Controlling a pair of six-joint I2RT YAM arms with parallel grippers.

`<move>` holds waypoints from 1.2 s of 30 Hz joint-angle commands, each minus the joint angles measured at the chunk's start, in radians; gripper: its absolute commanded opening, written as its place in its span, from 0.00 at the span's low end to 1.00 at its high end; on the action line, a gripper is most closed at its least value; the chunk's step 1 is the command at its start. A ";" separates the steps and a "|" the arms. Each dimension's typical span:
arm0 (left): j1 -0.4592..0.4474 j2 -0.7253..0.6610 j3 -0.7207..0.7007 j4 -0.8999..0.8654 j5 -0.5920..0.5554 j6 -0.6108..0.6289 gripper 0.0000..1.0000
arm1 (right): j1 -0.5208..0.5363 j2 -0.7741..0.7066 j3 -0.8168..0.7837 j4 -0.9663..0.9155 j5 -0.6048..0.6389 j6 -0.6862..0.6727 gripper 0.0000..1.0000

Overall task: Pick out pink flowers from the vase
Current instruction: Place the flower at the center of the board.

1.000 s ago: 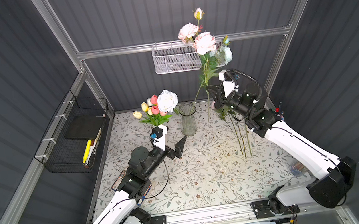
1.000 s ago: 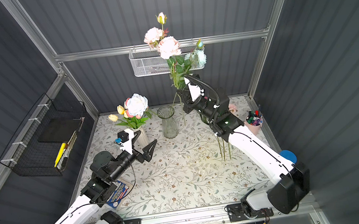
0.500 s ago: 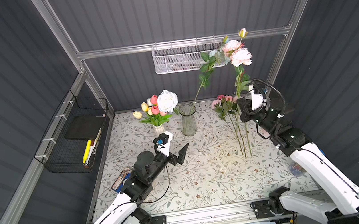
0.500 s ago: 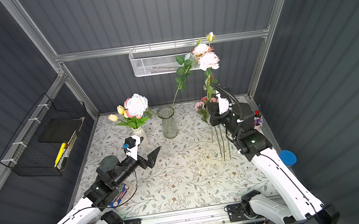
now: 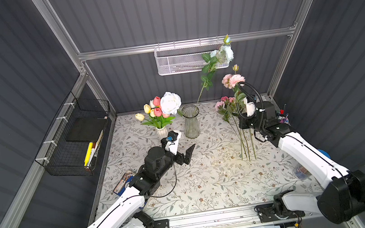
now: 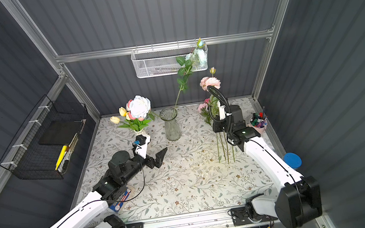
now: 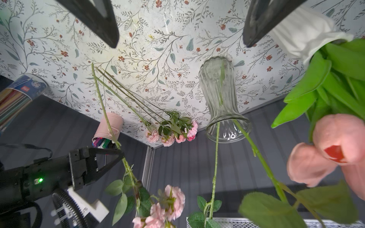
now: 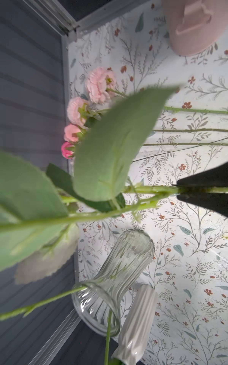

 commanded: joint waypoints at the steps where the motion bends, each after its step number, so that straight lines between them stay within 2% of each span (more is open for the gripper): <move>1: -0.002 0.001 0.039 0.040 0.035 -0.032 0.99 | -0.002 0.060 0.034 -0.010 -0.029 0.009 0.00; 6: -0.002 -0.041 0.003 0.040 0.063 -0.022 0.99 | -0.001 0.231 0.162 -0.142 -0.028 -0.064 0.00; 10: -0.002 -0.071 -0.014 0.038 0.049 -0.002 0.99 | -0.001 0.367 0.288 -0.303 -0.004 -0.061 0.00; 22: -0.002 -0.062 -0.013 0.041 0.035 0.012 0.99 | -0.001 0.636 0.509 -0.387 -0.010 -0.035 0.00; 31: -0.002 -0.071 -0.015 0.045 0.039 0.009 0.99 | 0.001 0.780 0.635 -0.449 -0.004 -0.011 0.00; 36: -0.002 -0.077 -0.013 0.048 0.042 0.010 0.99 | 0.001 0.830 0.651 -0.451 0.006 0.020 0.05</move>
